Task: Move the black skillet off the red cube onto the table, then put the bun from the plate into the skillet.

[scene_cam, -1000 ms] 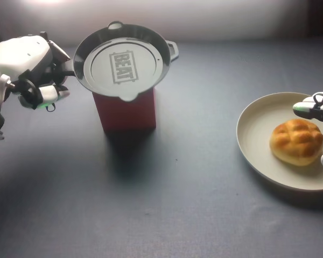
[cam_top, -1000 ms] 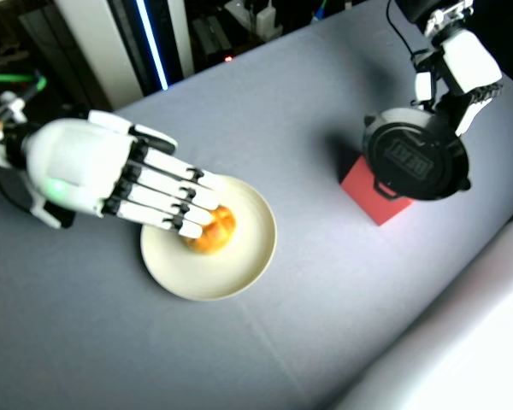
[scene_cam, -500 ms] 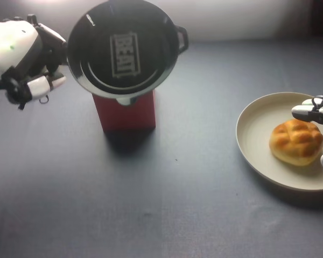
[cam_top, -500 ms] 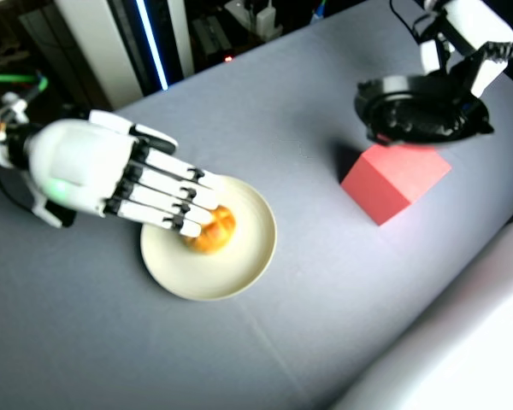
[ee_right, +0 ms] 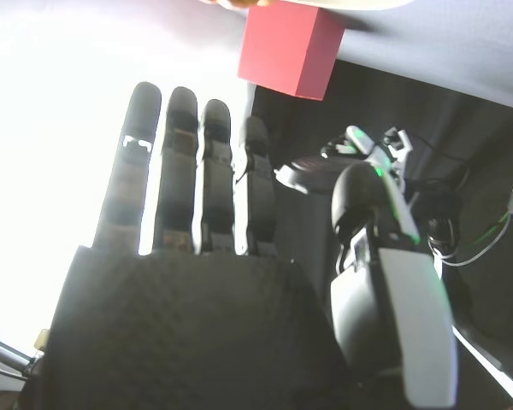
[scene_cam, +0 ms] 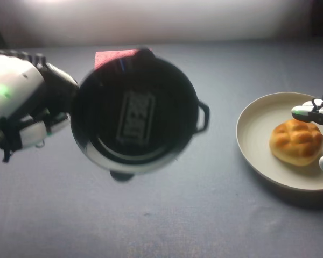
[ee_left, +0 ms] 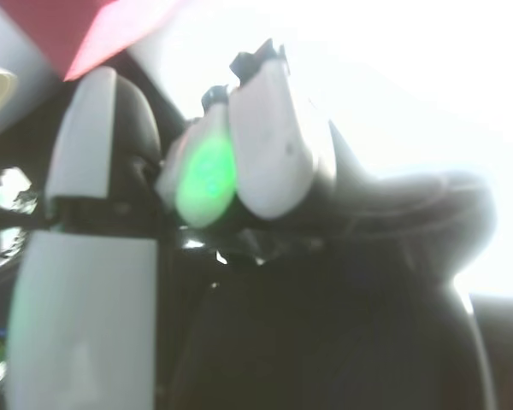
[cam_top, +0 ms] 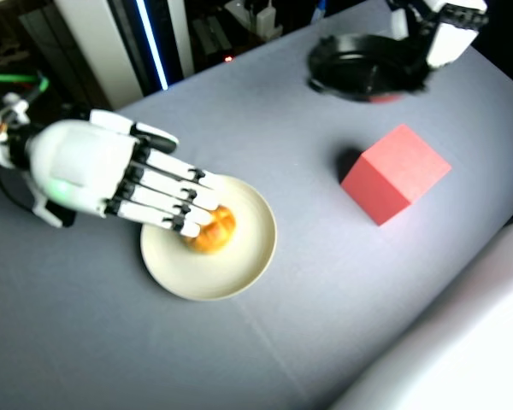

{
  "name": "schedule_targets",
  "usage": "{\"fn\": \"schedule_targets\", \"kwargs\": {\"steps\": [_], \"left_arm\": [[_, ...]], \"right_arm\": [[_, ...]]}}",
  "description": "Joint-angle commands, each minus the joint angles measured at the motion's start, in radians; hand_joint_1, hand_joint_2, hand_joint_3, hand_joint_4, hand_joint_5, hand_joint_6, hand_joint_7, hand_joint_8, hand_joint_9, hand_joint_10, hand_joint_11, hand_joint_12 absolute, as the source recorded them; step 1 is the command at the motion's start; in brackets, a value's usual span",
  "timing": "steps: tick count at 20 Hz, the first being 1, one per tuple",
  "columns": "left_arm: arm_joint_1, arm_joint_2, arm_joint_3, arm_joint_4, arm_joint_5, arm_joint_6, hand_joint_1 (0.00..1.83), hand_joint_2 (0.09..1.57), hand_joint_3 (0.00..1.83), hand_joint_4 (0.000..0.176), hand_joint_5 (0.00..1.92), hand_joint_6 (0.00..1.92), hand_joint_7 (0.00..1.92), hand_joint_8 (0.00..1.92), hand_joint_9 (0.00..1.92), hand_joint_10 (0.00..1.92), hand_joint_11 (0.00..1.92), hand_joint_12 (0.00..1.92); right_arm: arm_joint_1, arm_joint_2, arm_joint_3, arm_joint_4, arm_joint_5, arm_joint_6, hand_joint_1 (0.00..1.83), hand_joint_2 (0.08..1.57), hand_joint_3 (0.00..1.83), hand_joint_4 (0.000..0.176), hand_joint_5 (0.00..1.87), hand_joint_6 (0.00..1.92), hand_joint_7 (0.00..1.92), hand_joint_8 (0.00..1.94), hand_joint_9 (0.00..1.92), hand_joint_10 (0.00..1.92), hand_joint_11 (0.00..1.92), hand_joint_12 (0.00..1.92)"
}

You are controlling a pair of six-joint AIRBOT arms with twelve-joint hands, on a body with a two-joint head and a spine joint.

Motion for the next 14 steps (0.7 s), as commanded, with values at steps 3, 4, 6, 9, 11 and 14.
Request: {"fn": "schedule_targets", "kwargs": {"steps": [3, 4, 6, 9, 11, 14], "left_arm": [[0.032, -0.002, -0.015, 0.024, -0.066, -0.002, 1.51, 1.22, 0.0, 0.0, 1.19, 1.92, 1.4, 1.92, 1.56, 1.92, 1.62, 1.92], [0.037, -0.009, -0.015, 0.021, -0.049, 0.002, 1.51, 1.21, 0.0, 0.0, 1.17, 1.92, 1.37, 1.92, 1.52, 1.92, 1.57, 1.92], [0.046, -0.031, -0.005, 0.01, 0.01, 0.018, 1.39, 1.25, 0.01, 0.0, 1.18, 1.92, 1.41, 1.92, 1.54, 1.92, 1.57, 1.92], [0.048, -0.06, 0.004, -0.004, 0.091, 0.061, 1.43, 1.24, 0.0, 0.0, 1.24, 1.92, 1.38, 1.92, 1.51, 1.92, 1.55, 1.92], [0.057, -0.076, 0.005, -0.026, 0.112, 0.089, 1.38, 1.23, 0.0, 0.0, 1.1, 1.92, 1.33, 1.92, 1.48, 1.92, 1.52, 1.92], [0.067, -0.09, 0.007, -0.051, 0.136, 0.114, 1.25, 1.12, 0.0, 0.0, 0.97, 1.92, 1.09, 1.92, 1.21, 1.92, 1.26, 1.92]], "right_arm": [[0.001, -0.003, 0.004, 0.016, 0.113, 0.008, 0.23, 1.35, 0.0, 0.039, 0.38, 0.0, 0.41, 0.0, 0.46, 0.0, 0.21, 0.74], [0.001, -0.003, 0.004, 0.016, 0.113, 0.008, 0.23, 1.35, 0.0, 0.045, 0.37, 0.0, 0.4, 0.0, 0.45, 0.0, 0.19, 0.77], [0.001, -0.003, 0.004, 0.016, 0.112, 0.008, 0.26, 1.36, 0.0, 0.06, 0.36, 0.0, 0.38, 0.0, 0.43, 0.0, 0.17, 0.83], [0.001, -0.003, 0.004, 0.016, 0.11, 0.008, 0.29, 1.35, 0.0, 0.051, 0.38, 0.0, 0.41, 0.01, 0.44, 0.01, 0.16, 0.86], [0.001, -0.003, 0.004, 0.016, 0.108, 0.009, 0.29, 1.34, 0.0, 0.063, 0.38, 0.0, 0.4, 0.0, 0.42, 0.0, 0.12, 0.89], [0.001, -0.003, 0.004, 0.016, 0.105, 0.009, 0.3, 1.36, 0.0, 0.051, 0.36, 0.0, 0.38, 0.0, 0.4, 0.0, 0.06, 0.98]]}}
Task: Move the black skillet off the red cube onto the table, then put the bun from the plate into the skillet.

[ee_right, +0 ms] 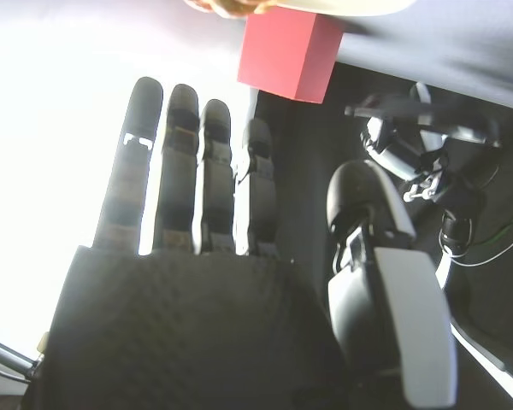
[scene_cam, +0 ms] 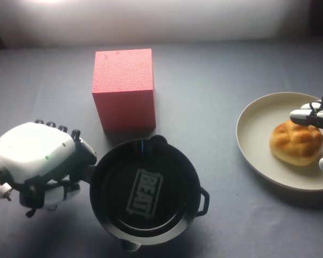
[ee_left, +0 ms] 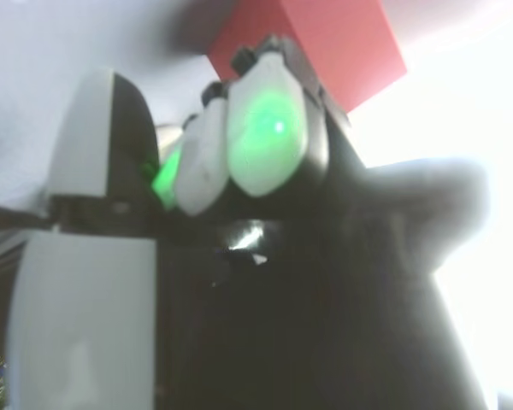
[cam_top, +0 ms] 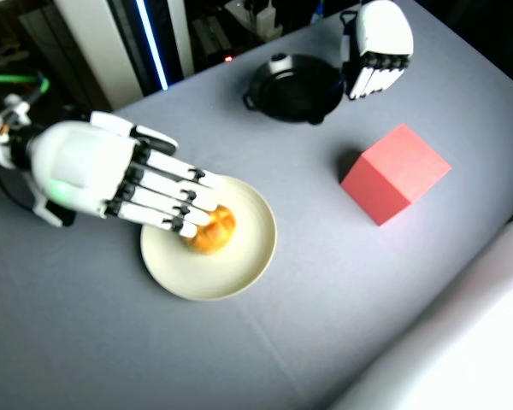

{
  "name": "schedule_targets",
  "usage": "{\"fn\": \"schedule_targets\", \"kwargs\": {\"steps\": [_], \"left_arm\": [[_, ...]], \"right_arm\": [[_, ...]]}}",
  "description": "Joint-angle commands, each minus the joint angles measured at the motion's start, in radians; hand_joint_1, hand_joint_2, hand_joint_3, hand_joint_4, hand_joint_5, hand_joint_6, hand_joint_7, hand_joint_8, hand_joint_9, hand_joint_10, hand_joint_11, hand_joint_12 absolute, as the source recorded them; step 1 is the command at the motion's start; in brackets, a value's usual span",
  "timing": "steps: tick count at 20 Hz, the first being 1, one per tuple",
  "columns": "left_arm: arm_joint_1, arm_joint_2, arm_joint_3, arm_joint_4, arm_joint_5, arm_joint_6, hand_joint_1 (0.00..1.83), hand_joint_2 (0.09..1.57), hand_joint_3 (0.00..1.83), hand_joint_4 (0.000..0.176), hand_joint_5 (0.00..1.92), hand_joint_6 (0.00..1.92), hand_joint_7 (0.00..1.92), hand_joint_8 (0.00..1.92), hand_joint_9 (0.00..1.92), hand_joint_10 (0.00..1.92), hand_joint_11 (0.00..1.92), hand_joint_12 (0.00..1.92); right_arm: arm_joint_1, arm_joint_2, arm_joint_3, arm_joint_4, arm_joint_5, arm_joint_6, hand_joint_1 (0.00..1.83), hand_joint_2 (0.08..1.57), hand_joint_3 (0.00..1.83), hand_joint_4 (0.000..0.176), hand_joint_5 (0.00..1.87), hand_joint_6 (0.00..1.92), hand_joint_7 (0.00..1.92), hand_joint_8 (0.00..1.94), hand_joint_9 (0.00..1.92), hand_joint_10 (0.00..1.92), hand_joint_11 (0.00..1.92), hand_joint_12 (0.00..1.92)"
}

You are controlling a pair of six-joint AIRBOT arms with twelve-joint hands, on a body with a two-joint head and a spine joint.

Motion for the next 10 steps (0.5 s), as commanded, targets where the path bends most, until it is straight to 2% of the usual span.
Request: {"fn": "schedule_targets", "kwargs": {"steps": [1, 2, 3, 4, 5, 6, 7, 8, 9, 10], "left_arm": [[-0.005, 0.001, 0.002, 0.012, -0.111, 0.004, 1.15, 1.05, 0.0, 0.0, 0.77, 1.82, 0.74, 1.91, 0.83, 1.92, 0.87, 1.92], [-0.005, 0.002, 0.0, 0.011, -0.113, 0.009, 1.15, 1.05, 0.0, 0.0, 0.77, 1.82, 0.74, 1.91, 0.83, 1.92, 0.87, 1.92], [-0.006, 0.003, -0.002, 0.011, -0.115, 0.014, 1.07, 1.13, 0.01, 0.0, 0.85, 1.29, 0.65, 1.55, 0.65, 1.67, 0.58, 1.82], [-0.006, 0.004, -0.003, 0.011, -0.117, 0.016, 1.07, 1.13, 0.01, 0.0, 0.85, 1.29, 0.65, 1.55, 0.65, 1.67, 0.58, 1.82], [-0.005, 0.006, -0.006, 0.011, -0.122, 0.017, 1.07, 1.14, 0.0, 0.0, 0.9, 1.15, 0.64, 1.42, 0.63, 1.57, 0.54, 1.73], [-0.004, 0.007, -0.008, 0.009, -0.126, 0.018, 1.0, 1.04, 0.0, 0.0, 0.7, 1.19, 0.7, 1.25, 0.69, 1.43, 0.63, 1.65], [-0.003, 0.009, -0.008, 0.006, -0.13, 0.018, 1.0, 1.04, 0.0, 0.0, 0.7, 1.19, 0.7, 1.25, 0.69, 1.43, 0.63, 1.65], [-0.001, 0.011, -0.01, 0.005, -0.133, 0.018, 1.04, 1.15, 0.01, 0.0, 0.87, 1.17, 0.68, 1.28, 0.67, 1.44, 0.6, 1.66], [0.001, 0.015, -0.013, 0.005, -0.138, 0.017, 1.04, 1.15, 0.01, 0.0, 0.87, 1.17, 0.68, 1.28, 0.67, 1.44, 0.6, 1.66], [0.002, 0.018, -0.017, 0.005, -0.144, 0.017, 1.03, 1.16, 0.01, 0.031, 0.86, 1.19, 0.66, 1.28, 0.65, 1.43, 0.56, 1.65]], "right_arm": [[0.001, 0.003, 0.004, 0.015, 0.118, 0.009, 0.28, 1.33, 0.0, 0.066, 0.38, 0.0, 0.4, 0.0, 0.43, 0.0, 0.1, 0.93], [0.001, 0.003, 0.004, 0.015, 0.118, 0.01, 0.28, 1.33, 0.0, 0.066, 0.38, 0.0, 0.4, 0.0, 0.43, 0.0, 0.1, 0.93], [0.001, 0.003, 0.004, 0.015, 0.118, 0.01, 0.27, 1.35, 0.0, 0.055, 0.37, 0.0, 0.39, 0.0, 0.44, 0.0, 0.11, 0.95], [0.001, 0.003, 0.004, 0.015, 0.118, 0.01, 0.27, 1.35, 0.0, 0.055, 0.37, 0.0, 0.39, 0.0, 0.44, 0.0, 0.11, 0.95], [0.001, 0.003, 0.003, 0.015, 0.118, 0.01, 0.27, 1.35, 0.0, 0.052, 0.37, 0.0, 0.39, 0.0, 0.43, 0.0, 0.11, 0.91], [0.001, 0.003, 0.003, 0.015, 0.118, 0.011, 0.3, 1.35, 0.0, 0.049, 0.38, 0.0, 0.39, 0.0, 0.44, 0.0, 0.14, 0.86], [0.001, 0.003, 0.003, 0.015, 0.118, 0.012, 0.3, 1.35, 0.0, 0.049, 0.38, 0.0, 0.39, 0.0, 0.44, 0.0, 0.14, 0.86], [0.001, 0.003, 0.003, 0.015, 0.118, 0.013, 0.27, 1.35, 0.0, 0.051, 0.37, 0.0, 0.38, 0.0, 0.43, 0.0, 0.16, 0.79], [0.001, 0.003, 0.003, 0.016, 0.118, 0.013, 0.27, 1.35, 0.0, 0.051, 0.37, 0.0, 0.38, 0.0, 0.43, 0.0, 0.16, 0.79], [0.001, 0.003, 0.003, 0.016, 0.118, 0.013, 0.31, 1.35, 0.0, 0.046, 0.38, 0.0, 0.38, 0.0, 0.42, 0.0, 0.15, 0.78]]}}
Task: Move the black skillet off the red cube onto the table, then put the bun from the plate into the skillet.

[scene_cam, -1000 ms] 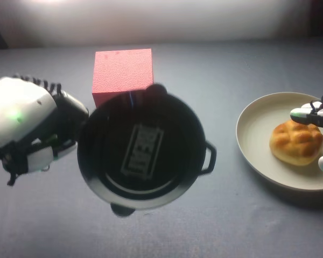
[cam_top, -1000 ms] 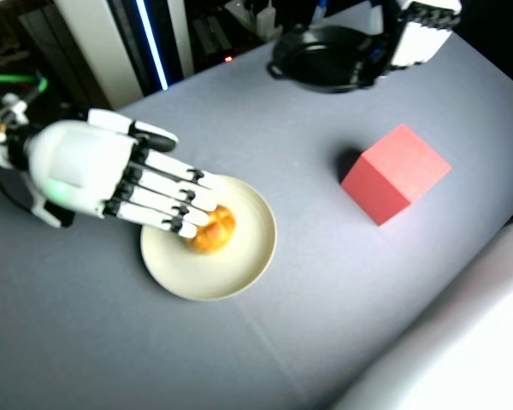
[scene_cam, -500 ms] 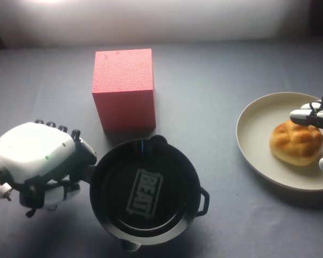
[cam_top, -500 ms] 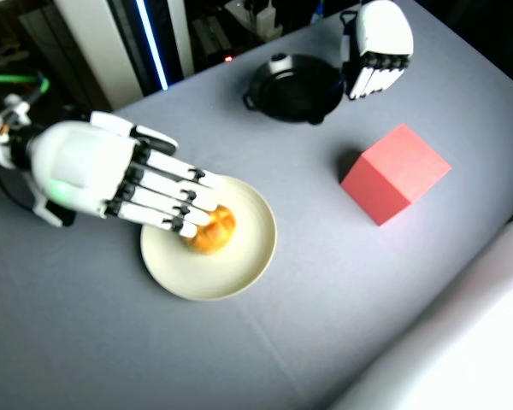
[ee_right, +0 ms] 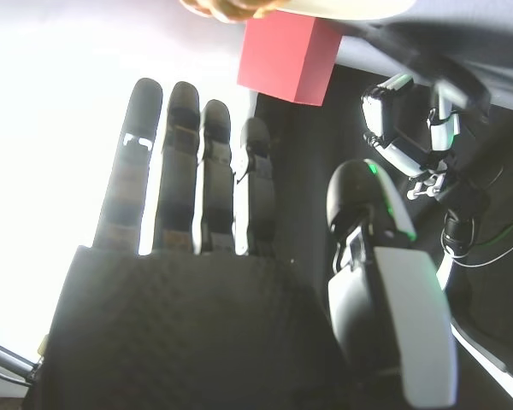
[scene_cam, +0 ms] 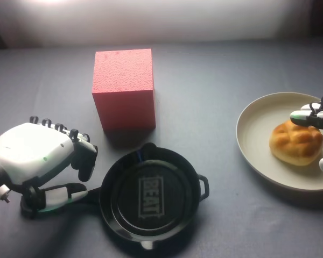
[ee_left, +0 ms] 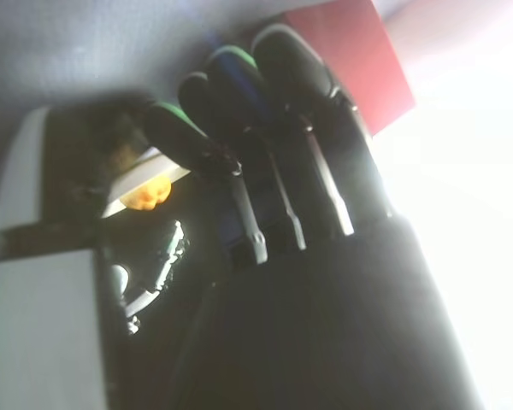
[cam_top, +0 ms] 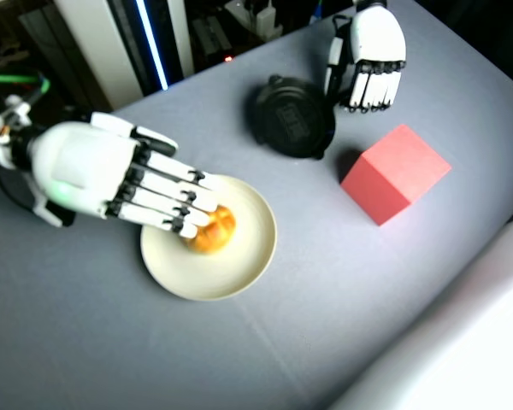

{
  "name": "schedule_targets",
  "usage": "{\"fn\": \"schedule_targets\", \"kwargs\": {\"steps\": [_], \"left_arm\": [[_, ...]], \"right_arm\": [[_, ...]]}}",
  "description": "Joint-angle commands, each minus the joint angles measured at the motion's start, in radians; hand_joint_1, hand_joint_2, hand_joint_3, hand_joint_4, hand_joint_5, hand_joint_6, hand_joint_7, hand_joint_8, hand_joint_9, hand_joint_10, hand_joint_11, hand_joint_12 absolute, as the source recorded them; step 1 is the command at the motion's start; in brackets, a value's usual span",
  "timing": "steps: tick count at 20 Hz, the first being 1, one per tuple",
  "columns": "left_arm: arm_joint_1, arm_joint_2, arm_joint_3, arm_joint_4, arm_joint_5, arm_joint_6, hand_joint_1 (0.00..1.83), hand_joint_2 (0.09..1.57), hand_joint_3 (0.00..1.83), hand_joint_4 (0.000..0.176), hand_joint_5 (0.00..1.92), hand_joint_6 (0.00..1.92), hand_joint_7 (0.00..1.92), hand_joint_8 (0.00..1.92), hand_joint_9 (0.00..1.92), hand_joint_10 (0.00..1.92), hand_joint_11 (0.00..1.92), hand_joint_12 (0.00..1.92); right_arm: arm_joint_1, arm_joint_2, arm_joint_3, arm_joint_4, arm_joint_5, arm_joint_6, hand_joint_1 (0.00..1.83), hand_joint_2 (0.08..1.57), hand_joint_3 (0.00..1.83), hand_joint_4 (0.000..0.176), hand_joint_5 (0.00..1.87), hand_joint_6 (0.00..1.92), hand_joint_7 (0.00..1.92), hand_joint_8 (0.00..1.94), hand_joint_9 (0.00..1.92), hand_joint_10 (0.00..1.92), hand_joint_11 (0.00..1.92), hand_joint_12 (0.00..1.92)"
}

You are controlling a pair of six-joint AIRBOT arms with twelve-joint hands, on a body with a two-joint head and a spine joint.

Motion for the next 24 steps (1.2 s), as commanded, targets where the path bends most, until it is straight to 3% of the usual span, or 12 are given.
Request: {"fn": "schedule_targets", "kwargs": {"steps": [1, 3, 4, 5, 6, 9, 13, 17, 21, 22, 23, 24], "left_arm": [[-0.003, 0.009, -0.003, 0.014, -0.127, 0.002, 1.04, 1.17, 0.0, 0.0, 0.86, 1.18, 0.67, 1.13, 0.67, 1.27, 0.58, 1.54], [0.0, 0.015, -0.011, 0.016, -0.146, 0.002, 1.04, 1.16, 0.0, 0.004, 0.87, 1.17, 0.69, 1.05, 0.69, 1.21, 0.59, 1.5], [0.003, 0.023, -0.02, 0.018, -0.168, 0.002, 1.01, 1.08, 0.0, 0.0, 0.69, 0.85, 0.69, 0.88, 0.68, 1.04, 0.57, 1.32], [0.007, 0.031, -0.028, 0.021, -0.187, 0.002, 0.85, 1.06, 0.0, 0.0, 0.63, 0.29, 0.69, 0.4, 0.68, 0.54, 0.4, 1.09], [0.012, 0.045, -0.043, 0.029, -0.217, 0.002, 0.76, 1.05, 0.0, 0.0, 0.53, 0.1, 0.62, 0.18, 0.59, 0.33, 0.19, 1.15], [0.03, 0.095, -0.095, 0.062, -0.33, 0.002, 0.74, 1.02, 0.0, 0.005, 0.43, 0.0, 0.5, 0.01, 0.49, 0.07, 0.04, 1.03], [0.059, 0.149, -0.147, 0.101, -0.467, 0.003, 0.69, 0.97, 0.0, 0.064, 0.29, 0.0, 0.31, 0.0, 0.3, 0.0, 0.0, 0.87], [0.076, 0.168, -0.171, 0.125, -0.522, 0.003, 0.74, 0.96, 0.0, 0.052, 0.31, 0.0, 0.31, 0.0, 0.31, 0.01, 0.0, 0.89], [0.075, 0.168, -0.173, 0.135, -0.522, 0.002, 0.76, 0.97, 0.0, 0.05, 0.31, 0.0, 0.33, 0.0, 0.32, 0.0, 0.0, 0.93], [0.075, 0.168, -0.174, 0.136, -0.522, 0.002, 0.76, 0.97, 0.0, 0.053, 0.31, 0.0, 0.32, 0.0, 0.31, 0.0, 0.0, 0.92], [0.075, 0.168, -0.174, 0.136, -0.522, 0.002, 0.78, 0.96, 0.0, 0.049, 0.32, 0.0, 0.32, 0.0, 0.31, 0.0, 0.0, 0.91], [0.075, 0.167, -0.173, 0.135, -0.522, 0.002, 0.78, 0.97, 0.0, 0.049, 0.32, 0.0, 0.32, 0.0, 0.31, 0.0, 0.0, 0.89]], "right_arm": [[0.001, 0.003, 0.003, 0.016, 0.118, 0.009, 0.34, 1.34, 0.0, 0.057, 0.38, 0.0, 0.39, 0.0, 0.41, 0.0, 0.15, 0.78], [0.001, 0.003, 0.003, 0.016, 0.118, 0.009, 0.34, 1.33, 0.0, 0.061, 0.39, 0.0, 0.4, 0.01, 0.43, 0.01, 0.18, 0.79], [0.001, 0.003, 0.003, 0.016, 0.119, 0.009, 0.38, 1.32, 0.0, 0.053, 0.39, 0.0, 0.41, 0.0, 0.43, 0.0, 0.16, 0.84], [0.003, 0.003, 0.004, 0.017, 0.119, 0.009, 0.49, 1.31, 0.0, 0.044, 0.38, 0.0, 0.38, 0.0, 0.41, 0.0, 0.14, 0.84], [0.009, 0.003, 0.007, 0.017, 0.119, 0.009, 0.54, 1.3, 0.0, 0.034, 0.39, 0.0, 0.38, 0.0, 0.42, 0.01, 0.15, 0.84], [0.036, 0.0, 0.022, 0.02, 0.107, 0.001, 0.69, 1.26, 0.0, 0.042, 0.39, 0.0, 0.38, 0.0, 0.41, 0.0, 0.13, 0.85], [0.113, -0.028, 0.072, 0.009, -0.006, -0.01, 1.05, 1.12, 0.0, 0.021, 0.4, 0.0, 0.39, 0.0, 0.4, 0.0, 0.06, 0.93], [0.182, -0.074, 0.141, 0.004, -0.176, -0.039, 1.13, 1.07, 0.0, 0.001, 0.45, 0.0, 0.5, 0.02, 0.49, 0.02, 0.18, 0.74], [0.225, -0.106, 0.186, 0.0, -0.286, -0.067, 1.21, 1.01, 0.0, 0.0, 0.68, 0.01, 0.92, 0.03, 0.83, 0.04, 0.14, 1.17], [0.231, -0.106, 0.186, -0.005, -0.29, -0.072, 1.34, 1.04, 0.0, 0.0, 0.81, 0.01, 1.07, 0.63, 1.03, 0.09, 0.37, 1.34], [0.238, -0.107, 0.186, -0.011, -0.291, -0.073, 1.38, 1.06, 0.01, 0.0, 0.86, 0.73, 1.16, 0.67, 1.04, 0.85, 0.64, 1.27], [0.247, -0.108, 0.186, -0.017, -0.29, -0.073, 1.38, 1.08, 0.0, 0.0, 0.86, 0.98, 1.16, 0.69, 0.98, 1.06, 0.62, 1.31]]}}
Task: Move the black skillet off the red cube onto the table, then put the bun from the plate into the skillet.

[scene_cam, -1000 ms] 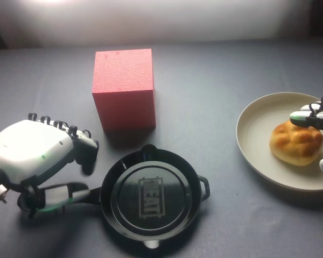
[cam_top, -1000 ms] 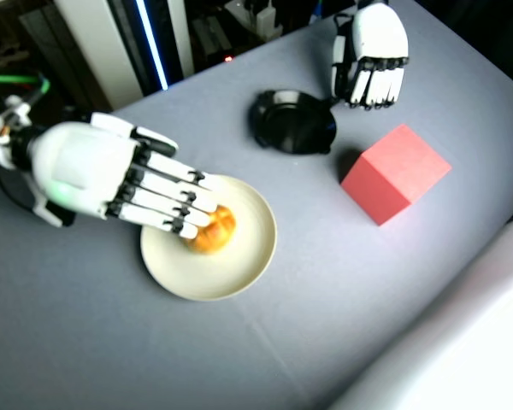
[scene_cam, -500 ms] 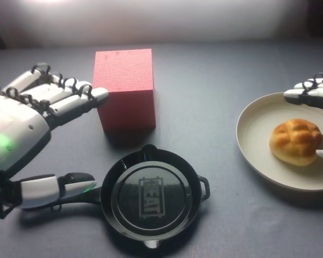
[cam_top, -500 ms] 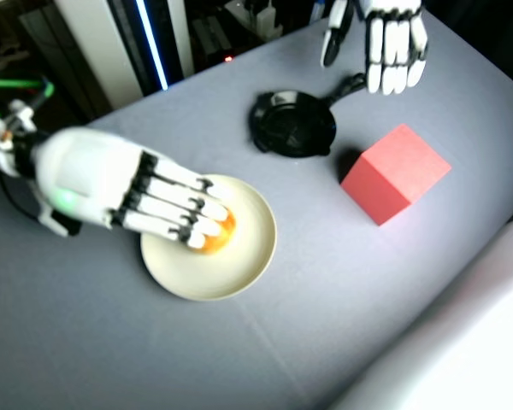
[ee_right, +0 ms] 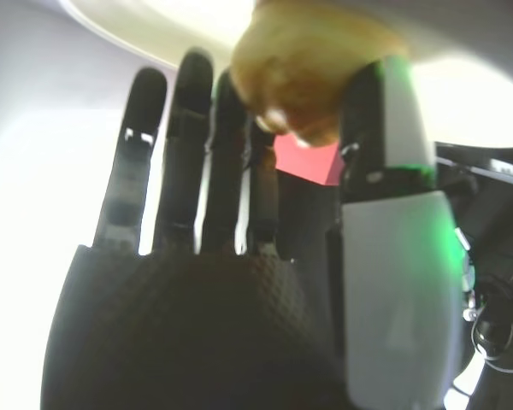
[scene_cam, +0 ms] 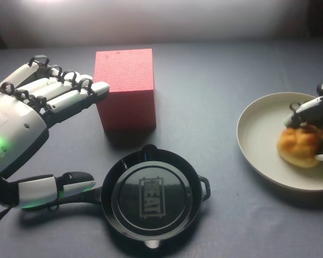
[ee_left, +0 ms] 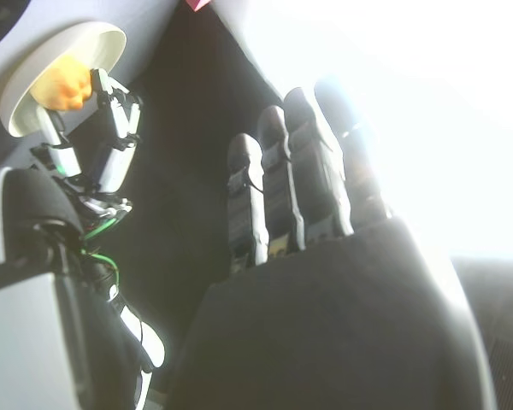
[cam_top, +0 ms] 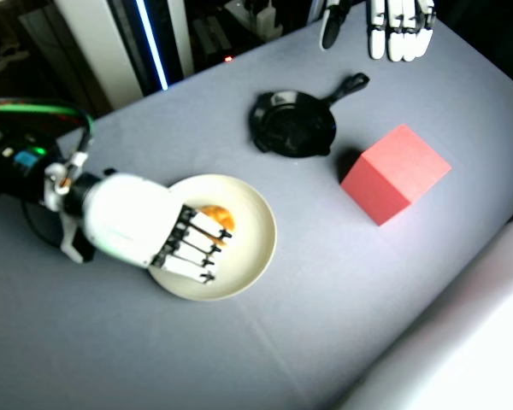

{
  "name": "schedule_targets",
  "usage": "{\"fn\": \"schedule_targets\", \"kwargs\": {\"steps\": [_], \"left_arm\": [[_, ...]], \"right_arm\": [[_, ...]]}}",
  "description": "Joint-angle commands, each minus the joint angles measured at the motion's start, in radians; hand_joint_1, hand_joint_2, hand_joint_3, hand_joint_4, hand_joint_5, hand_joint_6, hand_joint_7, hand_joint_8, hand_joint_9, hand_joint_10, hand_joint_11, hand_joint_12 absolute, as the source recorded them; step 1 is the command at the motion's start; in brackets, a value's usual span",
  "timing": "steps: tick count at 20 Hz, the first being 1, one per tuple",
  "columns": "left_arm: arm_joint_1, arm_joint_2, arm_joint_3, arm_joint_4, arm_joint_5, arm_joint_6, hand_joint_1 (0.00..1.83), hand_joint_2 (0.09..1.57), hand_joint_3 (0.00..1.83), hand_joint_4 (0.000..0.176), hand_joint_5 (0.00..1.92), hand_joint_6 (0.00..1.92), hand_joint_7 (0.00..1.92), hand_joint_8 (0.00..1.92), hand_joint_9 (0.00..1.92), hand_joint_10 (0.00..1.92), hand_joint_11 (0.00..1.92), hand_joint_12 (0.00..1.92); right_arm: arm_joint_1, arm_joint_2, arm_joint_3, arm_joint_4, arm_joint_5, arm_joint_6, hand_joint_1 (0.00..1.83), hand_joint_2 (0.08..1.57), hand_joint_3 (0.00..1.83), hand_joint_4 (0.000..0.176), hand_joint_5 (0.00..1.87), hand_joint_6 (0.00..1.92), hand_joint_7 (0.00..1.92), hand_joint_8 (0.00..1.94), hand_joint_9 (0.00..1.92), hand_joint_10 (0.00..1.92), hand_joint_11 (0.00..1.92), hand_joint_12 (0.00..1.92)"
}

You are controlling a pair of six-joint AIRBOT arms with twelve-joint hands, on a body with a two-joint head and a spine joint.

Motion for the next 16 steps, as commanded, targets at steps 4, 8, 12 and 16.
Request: {"fn": "schedule_targets", "kwargs": {"steps": [4, 8, 12, 16], "left_arm": [[0.001, 0.005, -0.004, 0.01, -0.127, 0.001, 0.77, 0.98, 0.0, 0.042, 0.33, 0.0, 0.34, 0.0, 0.33, 0.01, 0.0, 0.93], [0.007, 0.009, -0.005, 0.003, -0.147, 0.001, 0.64, 1.04, 0.02, 0.04, 0.29, 0.0, 0.33, 0.0, 0.32, 0.0, 0.0, 0.82], [0.023, 0.028, -0.005, -0.017, -0.181, 0.001, 0.21, 1.06, 0.0, 0.038, 0.28, 0.01, 0.31, 0.0, 0.33, 0.01, 0.0, 0.93], [0.041, 0.048, -0.012, -0.049, -0.237, 0.018, 0.0, 1.31, 0.02, 0.0, 0.26, 0.0, 0.3, 0.0, 0.36, 0.01, 0.0, 1.04]], "right_arm": [[0.046, 0.002, -0.02, -0.047, 0.177, 0.019, 1.37, 1.11, 0.0, 0.0, 0.92, 1.15, 1.03, 0.83, 0.88, 1.13, 0.64, 1.21], [0.097, 0.007, -0.061, -0.15, 0.337, 0.087, 1.37, 1.1, 0.0, 0.0, 0.95, 1.01, 1.08, 0.87, 0.89, 1.14, 0.56, 1.35], [0.188, -0.044, -0.082, -0.292, 0.392, 0.137, 1.26, 1.12, 0.0, 0.0, 0.97, 1.16, 0.99, 0.82, 0.8, 0.68, 0.44, 1.23], [0.261, -0.143, -0.069, -0.419, 0.353, 0.188, 1.35, 1.08, 0.0, 0.0, 0.99, 0.91, 1.09, 0.86, 0.92, 1.09, 0.56, 1.31]]}}
